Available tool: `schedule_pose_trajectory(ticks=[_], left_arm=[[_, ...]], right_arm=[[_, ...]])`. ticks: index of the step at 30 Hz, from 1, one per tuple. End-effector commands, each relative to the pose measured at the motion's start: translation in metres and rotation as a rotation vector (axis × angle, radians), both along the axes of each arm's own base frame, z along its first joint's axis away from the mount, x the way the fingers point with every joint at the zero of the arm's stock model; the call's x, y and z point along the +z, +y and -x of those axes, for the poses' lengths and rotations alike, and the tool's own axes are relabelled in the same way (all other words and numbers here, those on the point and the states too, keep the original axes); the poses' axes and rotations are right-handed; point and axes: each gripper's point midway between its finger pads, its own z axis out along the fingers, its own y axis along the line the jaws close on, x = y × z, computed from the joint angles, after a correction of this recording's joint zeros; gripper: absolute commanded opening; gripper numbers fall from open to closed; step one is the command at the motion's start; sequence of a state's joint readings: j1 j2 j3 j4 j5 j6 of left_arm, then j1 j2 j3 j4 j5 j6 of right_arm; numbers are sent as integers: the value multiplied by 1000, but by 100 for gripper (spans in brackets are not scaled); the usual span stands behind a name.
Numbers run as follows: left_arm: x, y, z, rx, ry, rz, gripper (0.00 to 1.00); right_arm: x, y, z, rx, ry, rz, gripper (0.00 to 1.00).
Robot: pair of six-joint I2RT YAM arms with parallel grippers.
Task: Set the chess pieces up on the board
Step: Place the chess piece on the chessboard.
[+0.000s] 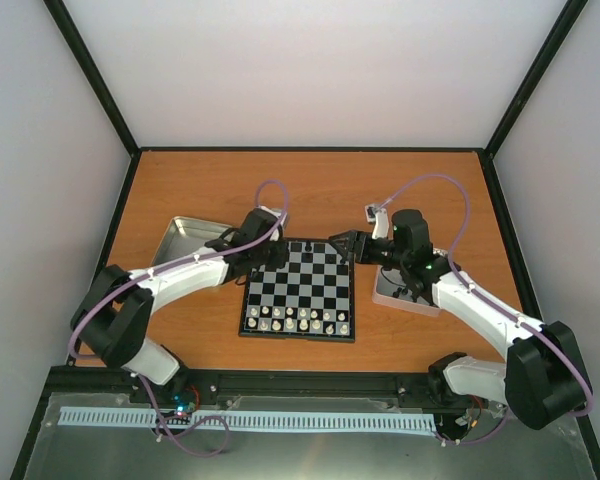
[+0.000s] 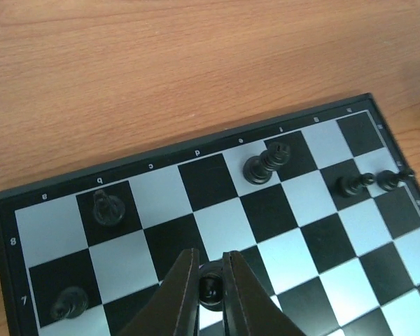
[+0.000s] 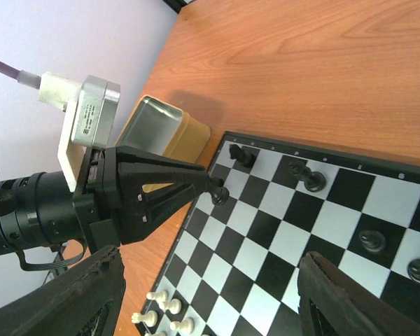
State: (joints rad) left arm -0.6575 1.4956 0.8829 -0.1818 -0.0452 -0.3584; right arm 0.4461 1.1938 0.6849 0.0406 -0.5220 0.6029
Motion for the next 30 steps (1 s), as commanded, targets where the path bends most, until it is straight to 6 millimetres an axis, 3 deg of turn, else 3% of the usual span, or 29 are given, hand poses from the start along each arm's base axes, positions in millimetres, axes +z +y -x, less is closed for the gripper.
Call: schedule_pose_trajectory(ticks=[1,9,16,30], left_arm=[[18,-12,-26,-6,-110,-12,1],[9,-29,-35,-46,-101,9,1],[-15,-33,-33,-78,-48,-19,1],[-19,-15,-59,29,-113,-145,2]], right_arm=[[-10,-9,-4,-54,24,12,68],[-17,-12,-5,-69,47,23,67],[-22,-13,-5,-71,62,29,67],[-25,-12,-6,-69,72,31,67]])
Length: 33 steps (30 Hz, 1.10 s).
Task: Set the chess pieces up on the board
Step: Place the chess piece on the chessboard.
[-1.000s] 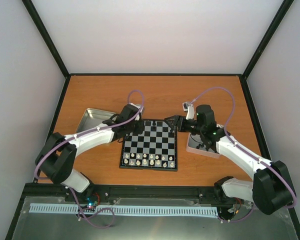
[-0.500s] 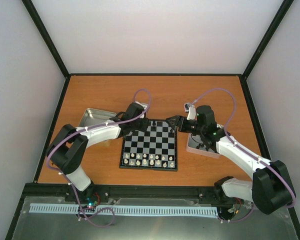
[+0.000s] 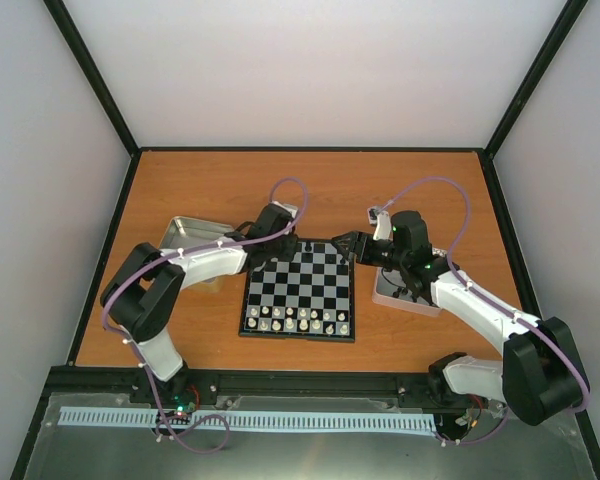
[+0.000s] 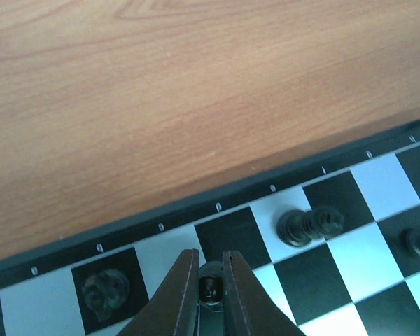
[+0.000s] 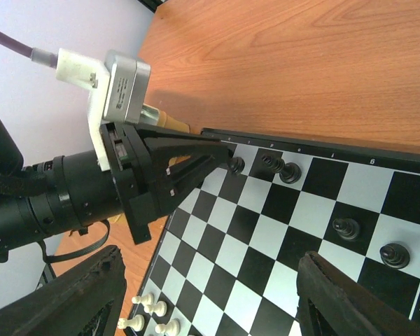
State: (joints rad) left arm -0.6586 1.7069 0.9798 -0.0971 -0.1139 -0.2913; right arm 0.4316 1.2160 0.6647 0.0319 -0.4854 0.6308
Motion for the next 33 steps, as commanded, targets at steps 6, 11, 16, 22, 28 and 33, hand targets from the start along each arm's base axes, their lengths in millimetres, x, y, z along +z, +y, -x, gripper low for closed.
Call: schedule_pose_trajectory(ticks=[6,11,16,22,28,33], left_arm=[[10,4,-32,54,-103,-98,2],[2,6,-30,60,-83,-105,5],[-5,7,-26,57,-60,-111,6],[-3,8,-25,54,-59,-117,14],[14,4,-25,47,-67,-89,23],[34,5,-26,70,-59,-64,29]], right_arm=[[-6,-4,1,-13,15,12,67],[-6,-5,1,-13,15,13,67],[-6,-5,0,-15,16,14,67],[-7,-5,0,-15,18,16,67],[-5,-4,0,-15,18,11,67],[-4,-5,0,-18,18,12,67]])
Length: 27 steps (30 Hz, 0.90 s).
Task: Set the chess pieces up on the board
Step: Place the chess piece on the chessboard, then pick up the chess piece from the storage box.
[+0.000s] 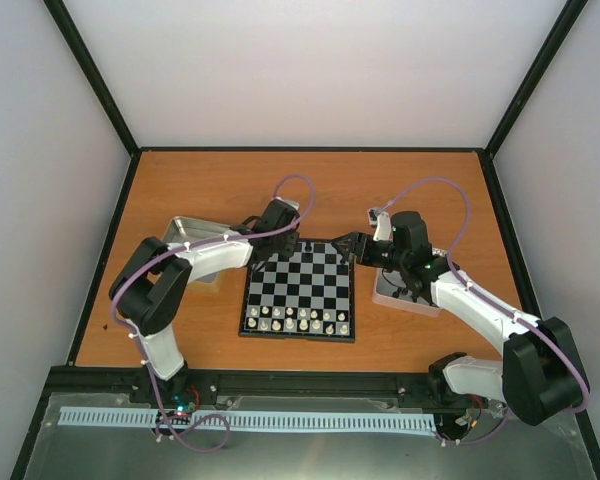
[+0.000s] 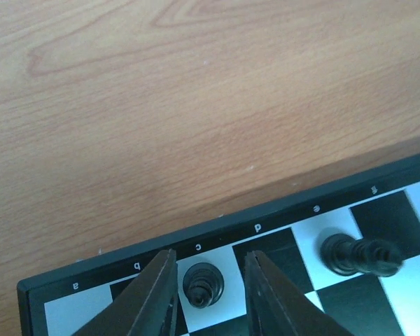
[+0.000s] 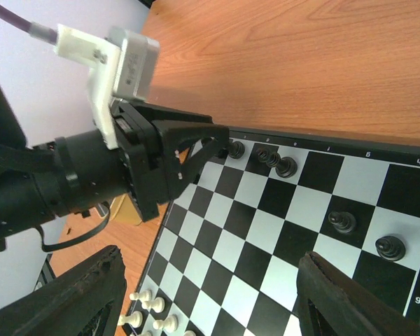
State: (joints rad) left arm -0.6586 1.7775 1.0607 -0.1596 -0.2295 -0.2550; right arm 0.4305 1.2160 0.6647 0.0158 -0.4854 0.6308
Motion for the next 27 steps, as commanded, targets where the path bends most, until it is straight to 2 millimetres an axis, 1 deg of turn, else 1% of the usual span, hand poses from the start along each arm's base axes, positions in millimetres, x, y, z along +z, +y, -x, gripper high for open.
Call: schedule_pose_trajectory(ticks=[1,4,6,8,9,10,12,13,15,16,18,20,21,23,24,27], left_arm=[[44,-5,-7,14,-33,70,30],[58,-3,-7,21,-31,116,34],[65,3,-8,46,-23,137,36],[69,13,-9,73,-2,155,36],[72,17,-8,86,1,170,36],[75,23,-6,99,11,181,36],[83,35,-2,131,15,212,36],[92,41,2,148,4,234,37],[99,54,10,171,-15,246,38],[106,58,15,172,-32,255,41],[115,62,23,162,-63,277,43],[124,63,31,142,-93,307,45],[128,63,35,128,-107,325,46],[135,60,40,99,-129,357,47],[138,58,42,84,-136,375,47],[142,49,45,40,-133,412,48]], right_arm=[[-1,-4,-1,-17,3,6,67],[-3,-6,-2,-29,10,10,67],[-4,-9,-3,-47,19,22,67],[-8,-17,-5,-89,42,64,67],[-13,-25,-7,-126,61,109,66],[-16,-36,-9,-173,81,163,66],[-24,-65,-11,-289,128,293,65],[-28,-87,-9,-368,155,388,65],[-32,-118,-3,-473,193,523,65],[-34,-133,0,-517,212,581,64],[-41,-158,9,-586,260,674,64],[-50,-175,15,-623,299,718,65],[-57,-180,17,-620,308,739,65],[-64,-188,14,-614,294,771,65],[-69,-189,11,-590,283,777,65],[-83,-175,2,-463,281,743,64]])
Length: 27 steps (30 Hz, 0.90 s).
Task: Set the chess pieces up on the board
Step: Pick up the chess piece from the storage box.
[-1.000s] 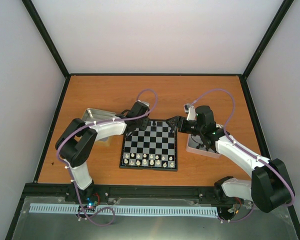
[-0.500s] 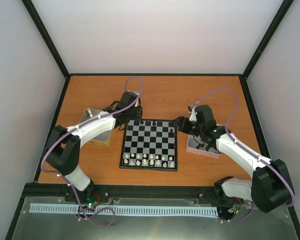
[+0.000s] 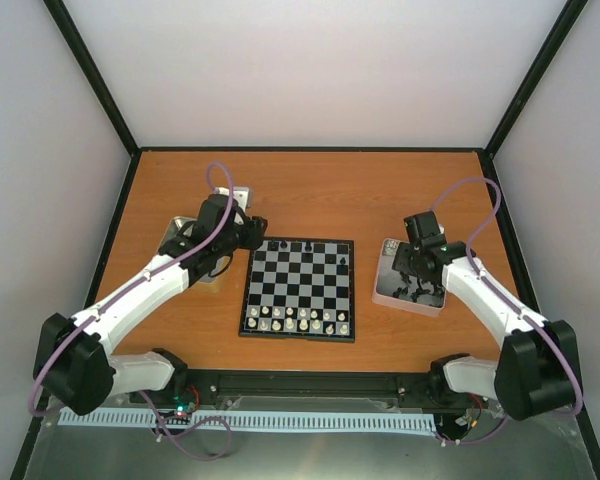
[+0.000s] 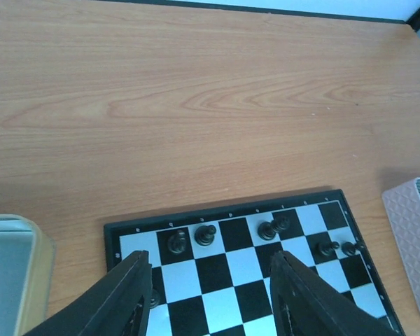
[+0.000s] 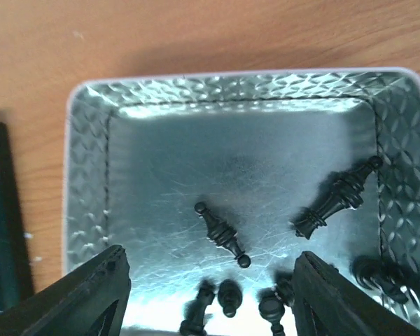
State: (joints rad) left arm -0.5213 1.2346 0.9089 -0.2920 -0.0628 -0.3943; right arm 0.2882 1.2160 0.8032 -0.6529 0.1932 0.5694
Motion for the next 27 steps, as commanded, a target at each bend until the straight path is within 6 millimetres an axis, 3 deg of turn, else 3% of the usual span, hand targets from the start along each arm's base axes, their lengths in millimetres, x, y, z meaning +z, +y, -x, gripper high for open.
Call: schedule_pose_trajectory(ticks=[1,2,5,10,19,27], left_arm=[[14,-18,3,-79,-35,82,48],[13,-20,3,-93,-29,88,48],[10,-26,5,-119,-15,103,48],[7,-27,7,-125,-1,110,48],[3,-27,7,-126,6,106,48],[4,-28,8,-132,5,112,48]], right_arm=[[-25,2,-6,131,59,24,63],[-32,7,-7,163,77,10,63],[-55,-2,-10,143,155,0,58],[-71,3,-8,142,209,-42,51],[-90,-8,4,81,291,-1,34],[-87,-15,0,46,276,31,14]])
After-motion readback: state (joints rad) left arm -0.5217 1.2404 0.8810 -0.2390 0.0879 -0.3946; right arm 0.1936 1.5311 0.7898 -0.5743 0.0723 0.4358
